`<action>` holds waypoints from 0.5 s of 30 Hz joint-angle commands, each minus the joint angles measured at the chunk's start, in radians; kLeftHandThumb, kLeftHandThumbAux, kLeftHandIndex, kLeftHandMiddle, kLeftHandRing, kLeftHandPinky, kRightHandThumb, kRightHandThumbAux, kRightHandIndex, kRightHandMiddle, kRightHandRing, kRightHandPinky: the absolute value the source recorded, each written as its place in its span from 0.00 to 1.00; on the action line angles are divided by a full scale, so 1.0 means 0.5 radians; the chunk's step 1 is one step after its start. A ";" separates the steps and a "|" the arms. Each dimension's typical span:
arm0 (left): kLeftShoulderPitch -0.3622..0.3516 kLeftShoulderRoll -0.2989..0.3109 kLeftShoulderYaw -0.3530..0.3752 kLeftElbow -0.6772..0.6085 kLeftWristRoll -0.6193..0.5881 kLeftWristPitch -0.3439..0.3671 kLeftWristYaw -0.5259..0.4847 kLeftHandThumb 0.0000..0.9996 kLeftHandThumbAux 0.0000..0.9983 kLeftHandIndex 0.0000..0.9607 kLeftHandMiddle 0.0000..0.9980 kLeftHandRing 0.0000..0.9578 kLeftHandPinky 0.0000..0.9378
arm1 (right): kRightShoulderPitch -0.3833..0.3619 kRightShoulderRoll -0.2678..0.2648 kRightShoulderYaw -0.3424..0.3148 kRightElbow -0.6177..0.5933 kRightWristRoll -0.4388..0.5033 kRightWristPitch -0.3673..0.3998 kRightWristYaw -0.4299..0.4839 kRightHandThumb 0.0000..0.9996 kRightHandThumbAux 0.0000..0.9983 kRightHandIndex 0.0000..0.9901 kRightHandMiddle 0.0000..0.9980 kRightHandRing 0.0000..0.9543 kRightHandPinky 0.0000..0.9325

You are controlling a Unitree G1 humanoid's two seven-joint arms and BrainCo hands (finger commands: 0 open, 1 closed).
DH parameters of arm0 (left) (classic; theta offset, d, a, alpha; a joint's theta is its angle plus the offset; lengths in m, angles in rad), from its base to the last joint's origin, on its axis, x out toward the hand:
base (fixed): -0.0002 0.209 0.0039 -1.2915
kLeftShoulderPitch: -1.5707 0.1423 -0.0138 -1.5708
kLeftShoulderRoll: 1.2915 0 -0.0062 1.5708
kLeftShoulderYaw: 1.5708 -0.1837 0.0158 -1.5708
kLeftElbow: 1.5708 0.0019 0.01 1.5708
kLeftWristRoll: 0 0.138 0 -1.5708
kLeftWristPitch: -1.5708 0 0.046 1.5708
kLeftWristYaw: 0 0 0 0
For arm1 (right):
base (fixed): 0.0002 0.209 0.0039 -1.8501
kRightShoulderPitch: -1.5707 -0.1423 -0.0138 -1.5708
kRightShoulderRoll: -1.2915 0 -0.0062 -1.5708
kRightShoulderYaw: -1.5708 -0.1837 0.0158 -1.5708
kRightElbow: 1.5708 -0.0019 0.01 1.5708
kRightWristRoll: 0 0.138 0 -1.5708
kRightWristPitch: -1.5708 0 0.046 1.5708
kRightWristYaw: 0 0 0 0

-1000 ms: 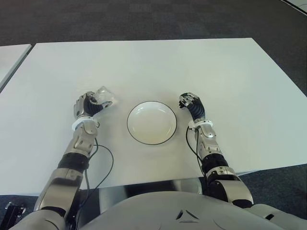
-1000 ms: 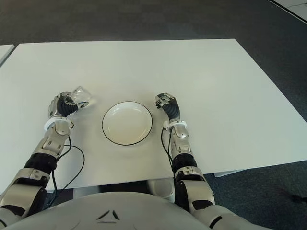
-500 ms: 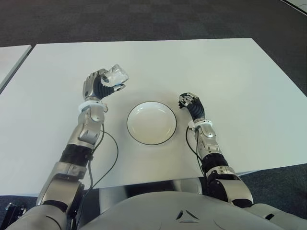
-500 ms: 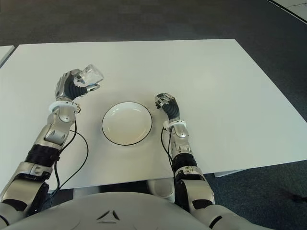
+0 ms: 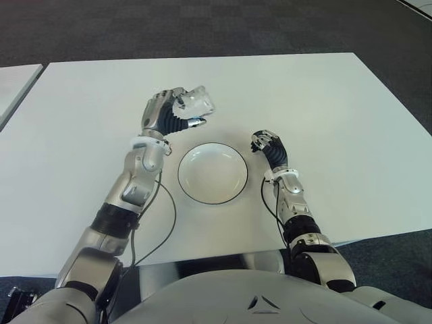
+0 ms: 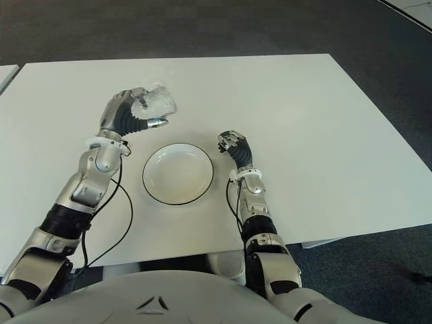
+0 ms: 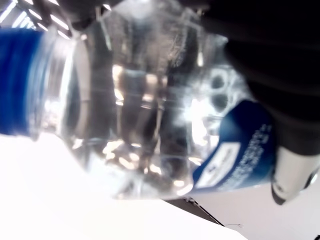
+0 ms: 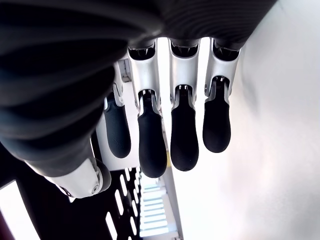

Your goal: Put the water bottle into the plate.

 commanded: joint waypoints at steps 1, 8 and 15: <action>0.053 -0.031 -0.110 -0.009 0.058 -0.111 -0.049 0.85 0.67 0.41 0.53 0.89 0.87 | 0.126 -0.004 0.008 0.144 -0.023 0.161 -0.034 0.70 0.73 0.44 0.63 0.63 0.63; 0.096 -0.025 -0.198 -0.045 0.091 -0.194 -0.166 0.85 0.67 0.41 0.53 0.88 0.86 | 0.141 -0.023 0.042 0.119 -0.072 0.158 -0.056 0.70 0.73 0.44 0.63 0.63 0.63; 0.168 -0.024 -0.233 -0.141 0.088 -0.194 -0.301 0.85 0.67 0.41 0.53 0.88 0.85 | 0.146 -0.019 0.042 0.102 -0.044 0.158 -0.038 0.70 0.73 0.44 0.63 0.64 0.64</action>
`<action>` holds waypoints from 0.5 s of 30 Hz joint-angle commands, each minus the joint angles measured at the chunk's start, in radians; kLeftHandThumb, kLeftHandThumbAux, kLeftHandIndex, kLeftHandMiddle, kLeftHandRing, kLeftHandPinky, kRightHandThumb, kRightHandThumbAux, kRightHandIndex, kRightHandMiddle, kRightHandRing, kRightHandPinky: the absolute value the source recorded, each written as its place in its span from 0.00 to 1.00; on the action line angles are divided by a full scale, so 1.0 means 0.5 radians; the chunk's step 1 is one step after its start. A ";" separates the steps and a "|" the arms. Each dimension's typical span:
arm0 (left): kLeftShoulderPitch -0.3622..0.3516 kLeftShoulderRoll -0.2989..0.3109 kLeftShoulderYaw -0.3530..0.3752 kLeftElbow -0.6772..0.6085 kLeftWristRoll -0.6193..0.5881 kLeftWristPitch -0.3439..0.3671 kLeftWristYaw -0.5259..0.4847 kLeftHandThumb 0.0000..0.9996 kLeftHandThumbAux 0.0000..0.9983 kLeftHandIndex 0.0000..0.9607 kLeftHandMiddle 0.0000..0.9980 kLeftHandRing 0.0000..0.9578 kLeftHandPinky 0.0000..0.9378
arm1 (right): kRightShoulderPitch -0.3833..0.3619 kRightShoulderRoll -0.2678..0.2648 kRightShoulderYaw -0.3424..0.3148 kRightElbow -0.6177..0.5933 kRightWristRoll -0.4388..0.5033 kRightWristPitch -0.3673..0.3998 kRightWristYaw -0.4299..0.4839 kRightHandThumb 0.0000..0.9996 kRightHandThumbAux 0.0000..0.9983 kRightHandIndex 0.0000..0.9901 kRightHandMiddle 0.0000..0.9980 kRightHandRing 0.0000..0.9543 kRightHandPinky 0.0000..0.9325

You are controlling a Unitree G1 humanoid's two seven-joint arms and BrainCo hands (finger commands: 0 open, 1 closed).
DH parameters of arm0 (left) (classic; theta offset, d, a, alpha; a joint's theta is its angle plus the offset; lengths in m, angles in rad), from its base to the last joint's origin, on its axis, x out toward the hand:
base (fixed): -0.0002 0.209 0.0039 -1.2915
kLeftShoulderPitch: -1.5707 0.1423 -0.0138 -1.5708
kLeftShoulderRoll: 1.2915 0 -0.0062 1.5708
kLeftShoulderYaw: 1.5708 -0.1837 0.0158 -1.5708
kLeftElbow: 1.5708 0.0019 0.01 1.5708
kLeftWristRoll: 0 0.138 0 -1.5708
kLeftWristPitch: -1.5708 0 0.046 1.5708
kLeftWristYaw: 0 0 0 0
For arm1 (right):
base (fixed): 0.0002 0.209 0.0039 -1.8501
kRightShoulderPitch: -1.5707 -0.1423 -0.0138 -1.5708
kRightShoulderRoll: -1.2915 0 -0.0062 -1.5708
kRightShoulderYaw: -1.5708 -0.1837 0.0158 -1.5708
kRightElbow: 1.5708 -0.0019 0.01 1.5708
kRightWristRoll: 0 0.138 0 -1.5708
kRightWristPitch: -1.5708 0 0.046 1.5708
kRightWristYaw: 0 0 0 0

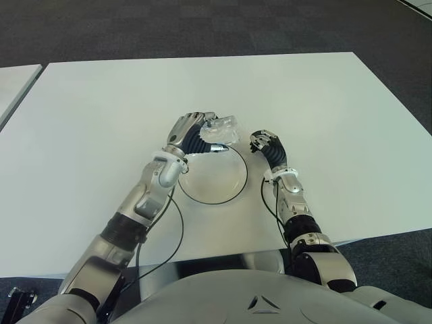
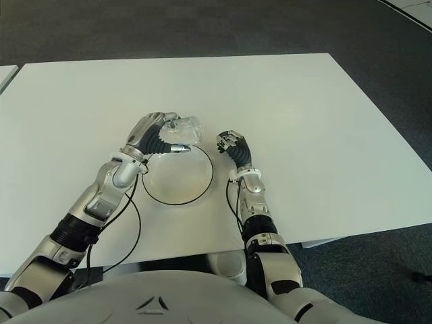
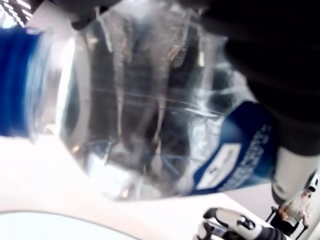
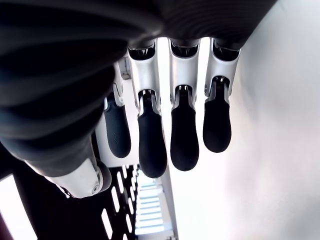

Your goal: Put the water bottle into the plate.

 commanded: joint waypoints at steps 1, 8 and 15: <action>0.061 0.006 -0.028 -0.091 0.018 -0.020 -0.099 0.85 0.67 0.41 0.53 0.88 0.85 | 0.146 0.009 0.000 0.108 0.002 0.159 -0.007 0.70 0.73 0.44 0.64 0.64 0.64; 0.147 -0.021 -0.189 0.127 0.054 -0.114 -0.146 0.85 0.67 0.41 0.53 0.87 0.85 | 0.150 0.016 -0.008 0.105 0.019 0.157 0.005 0.70 0.73 0.44 0.63 0.64 0.63; 0.079 -0.125 -0.342 0.724 0.085 -0.339 -0.042 0.85 0.67 0.41 0.53 0.87 0.85 | 0.153 0.021 -0.008 0.095 0.020 0.171 0.001 0.70 0.73 0.44 0.63 0.64 0.63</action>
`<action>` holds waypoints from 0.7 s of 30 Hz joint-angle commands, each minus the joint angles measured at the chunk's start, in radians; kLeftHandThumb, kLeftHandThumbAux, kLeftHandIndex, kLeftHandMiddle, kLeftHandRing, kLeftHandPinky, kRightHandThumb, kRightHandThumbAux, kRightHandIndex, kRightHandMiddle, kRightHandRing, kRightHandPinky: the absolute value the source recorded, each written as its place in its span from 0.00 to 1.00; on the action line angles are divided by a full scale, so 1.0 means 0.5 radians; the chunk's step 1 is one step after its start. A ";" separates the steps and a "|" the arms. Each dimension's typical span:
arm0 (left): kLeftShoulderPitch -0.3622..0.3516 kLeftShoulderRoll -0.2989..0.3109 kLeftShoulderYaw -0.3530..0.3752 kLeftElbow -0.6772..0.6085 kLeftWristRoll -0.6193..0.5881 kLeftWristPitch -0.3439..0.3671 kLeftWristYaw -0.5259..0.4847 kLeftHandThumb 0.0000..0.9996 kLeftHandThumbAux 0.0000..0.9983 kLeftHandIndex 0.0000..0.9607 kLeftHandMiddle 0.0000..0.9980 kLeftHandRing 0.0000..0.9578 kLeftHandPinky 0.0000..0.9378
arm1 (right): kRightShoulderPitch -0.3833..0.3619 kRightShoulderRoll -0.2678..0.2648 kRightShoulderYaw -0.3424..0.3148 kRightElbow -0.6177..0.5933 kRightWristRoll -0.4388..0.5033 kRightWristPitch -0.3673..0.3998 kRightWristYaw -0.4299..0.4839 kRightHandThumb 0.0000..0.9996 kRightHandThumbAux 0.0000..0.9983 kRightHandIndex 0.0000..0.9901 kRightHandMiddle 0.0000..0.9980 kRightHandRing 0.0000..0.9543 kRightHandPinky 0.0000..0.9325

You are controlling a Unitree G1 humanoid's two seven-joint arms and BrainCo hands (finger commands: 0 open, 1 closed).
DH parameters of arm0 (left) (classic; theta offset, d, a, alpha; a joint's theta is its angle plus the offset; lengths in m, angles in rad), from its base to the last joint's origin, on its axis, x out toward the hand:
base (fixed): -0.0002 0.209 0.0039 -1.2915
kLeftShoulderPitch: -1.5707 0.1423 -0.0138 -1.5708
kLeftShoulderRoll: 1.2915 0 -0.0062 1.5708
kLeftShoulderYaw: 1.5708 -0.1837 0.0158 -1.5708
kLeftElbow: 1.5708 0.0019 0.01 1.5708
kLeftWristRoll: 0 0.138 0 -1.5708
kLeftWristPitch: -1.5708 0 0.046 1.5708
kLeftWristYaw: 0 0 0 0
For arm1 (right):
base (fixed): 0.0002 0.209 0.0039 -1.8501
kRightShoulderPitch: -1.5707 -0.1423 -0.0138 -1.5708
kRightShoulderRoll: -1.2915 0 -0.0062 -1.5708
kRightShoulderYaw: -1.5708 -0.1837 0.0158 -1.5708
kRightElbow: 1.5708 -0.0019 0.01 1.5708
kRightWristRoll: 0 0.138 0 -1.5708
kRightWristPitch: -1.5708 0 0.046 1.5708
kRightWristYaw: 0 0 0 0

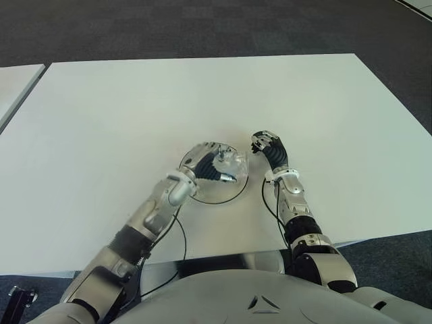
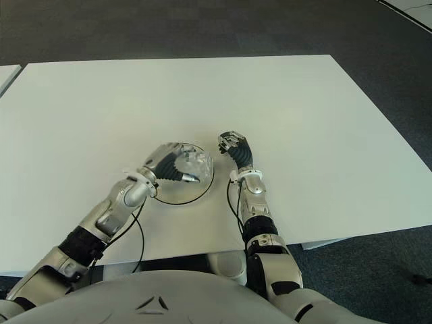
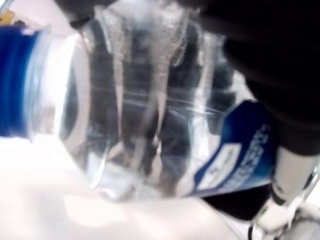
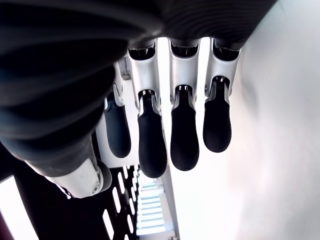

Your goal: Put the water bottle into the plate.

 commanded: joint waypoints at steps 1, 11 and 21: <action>-0.043 -0.065 -0.094 0.373 0.034 -0.145 0.072 0.85 0.67 0.41 0.53 0.87 0.85 | 0.139 0.019 -0.001 0.103 0.008 0.179 -0.012 0.70 0.73 0.44 0.63 0.64 0.63; -0.018 -0.064 -0.141 0.576 0.088 -0.241 0.131 0.85 0.67 0.41 0.54 0.88 0.84 | 0.156 0.008 0.025 0.081 -0.032 0.204 -0.045 0.70 0.73 0.44 0.62 0.64 0.64; 0.020 -0.063 -0.114 0.657 0.118 -0.212 0.261 0.85 0.67 0.41 0.54 0.88 0.86 | 0.168 -0.003 0.056 0.085 -0.063 0.153 -0.080 0.70 0.73 0.44 0.62 0.65 0.64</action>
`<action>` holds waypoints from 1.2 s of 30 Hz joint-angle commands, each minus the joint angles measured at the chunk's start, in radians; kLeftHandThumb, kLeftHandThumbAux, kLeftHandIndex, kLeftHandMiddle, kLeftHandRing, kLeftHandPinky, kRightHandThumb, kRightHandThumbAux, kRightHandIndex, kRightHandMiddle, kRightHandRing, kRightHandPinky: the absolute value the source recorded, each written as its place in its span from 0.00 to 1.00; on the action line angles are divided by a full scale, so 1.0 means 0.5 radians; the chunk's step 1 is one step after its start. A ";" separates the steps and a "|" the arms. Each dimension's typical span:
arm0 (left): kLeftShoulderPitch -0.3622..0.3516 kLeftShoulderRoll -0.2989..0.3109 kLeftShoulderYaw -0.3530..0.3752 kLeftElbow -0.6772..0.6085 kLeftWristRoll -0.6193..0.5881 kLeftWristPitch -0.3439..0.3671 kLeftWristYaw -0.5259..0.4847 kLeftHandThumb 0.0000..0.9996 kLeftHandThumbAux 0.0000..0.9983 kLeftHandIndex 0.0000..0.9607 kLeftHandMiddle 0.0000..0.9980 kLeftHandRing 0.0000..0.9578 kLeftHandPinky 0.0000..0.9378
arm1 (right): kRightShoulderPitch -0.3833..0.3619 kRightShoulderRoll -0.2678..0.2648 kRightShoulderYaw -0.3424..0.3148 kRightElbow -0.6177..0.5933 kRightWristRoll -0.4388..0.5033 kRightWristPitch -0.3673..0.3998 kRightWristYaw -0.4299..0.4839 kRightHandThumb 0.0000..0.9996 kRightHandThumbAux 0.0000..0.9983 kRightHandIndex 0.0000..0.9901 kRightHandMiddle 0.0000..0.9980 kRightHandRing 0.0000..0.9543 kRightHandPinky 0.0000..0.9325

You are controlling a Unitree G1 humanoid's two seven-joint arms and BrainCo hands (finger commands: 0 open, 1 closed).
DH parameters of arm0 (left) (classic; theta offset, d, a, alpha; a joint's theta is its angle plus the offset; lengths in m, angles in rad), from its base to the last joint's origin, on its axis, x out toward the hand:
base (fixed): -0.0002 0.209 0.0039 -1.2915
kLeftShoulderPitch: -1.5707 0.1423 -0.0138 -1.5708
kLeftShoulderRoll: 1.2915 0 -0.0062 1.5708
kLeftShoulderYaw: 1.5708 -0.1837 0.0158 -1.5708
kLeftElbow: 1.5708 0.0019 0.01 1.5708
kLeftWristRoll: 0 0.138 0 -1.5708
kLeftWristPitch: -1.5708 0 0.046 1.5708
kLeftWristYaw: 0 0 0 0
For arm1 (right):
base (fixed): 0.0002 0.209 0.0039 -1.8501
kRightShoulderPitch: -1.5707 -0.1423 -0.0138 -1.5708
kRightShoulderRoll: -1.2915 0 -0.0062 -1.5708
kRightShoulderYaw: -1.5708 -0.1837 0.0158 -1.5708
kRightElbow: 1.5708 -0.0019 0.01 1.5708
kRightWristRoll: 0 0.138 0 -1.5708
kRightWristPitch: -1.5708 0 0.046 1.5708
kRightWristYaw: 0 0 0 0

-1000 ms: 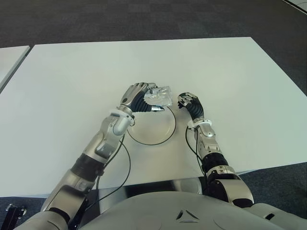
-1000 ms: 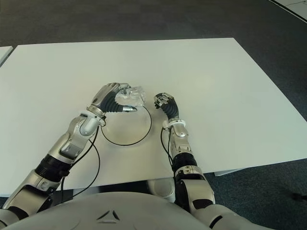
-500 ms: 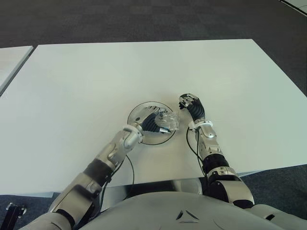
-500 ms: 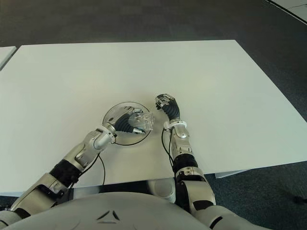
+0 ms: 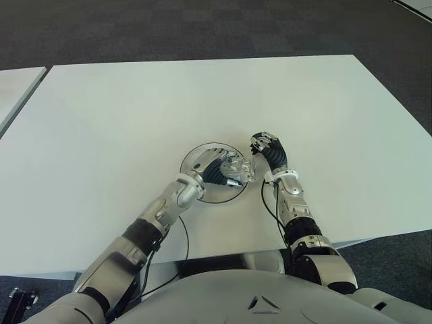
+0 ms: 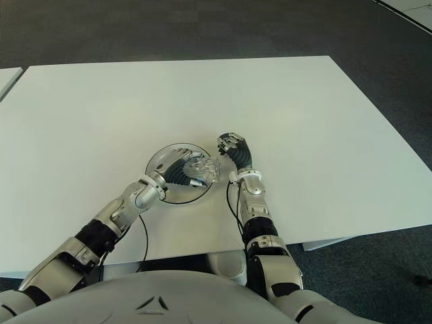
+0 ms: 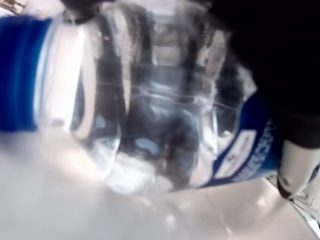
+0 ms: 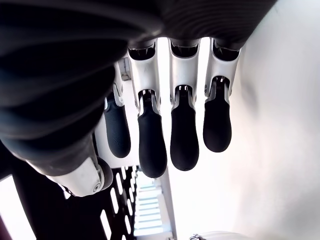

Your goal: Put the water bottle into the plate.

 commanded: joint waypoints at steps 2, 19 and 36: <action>0.147 0.030 -0.039 0.213 0.067 0.105 0.019 0.85 0.67 0.41 0.54 0.88 0.86 | 0.147 0.002 0.019 0.105 -0.037 0.117 -0.033 0.70 0.73 0.44 0.62 0.65 0.64; 0.214 0.017 0.047 0.084 0.112 0.243 0.232 0.85 0.66 0.43 0.57 0.79 0.74 | 0.153 0.008 0.020 0.090 -0.012 0.135 -0.023 0.70 0.73 0.44 0.63 0.64 0.62; 0.214 0.096 0.026 0.010 0.351 0.268 0.477 0.20 0.49 0.02 0.02 0.01 0.01 | 0.145 0.023 -0.012 0.094 0.036 0.161 0.004 0.71 0.73 0.44 0.63 0.63 0.62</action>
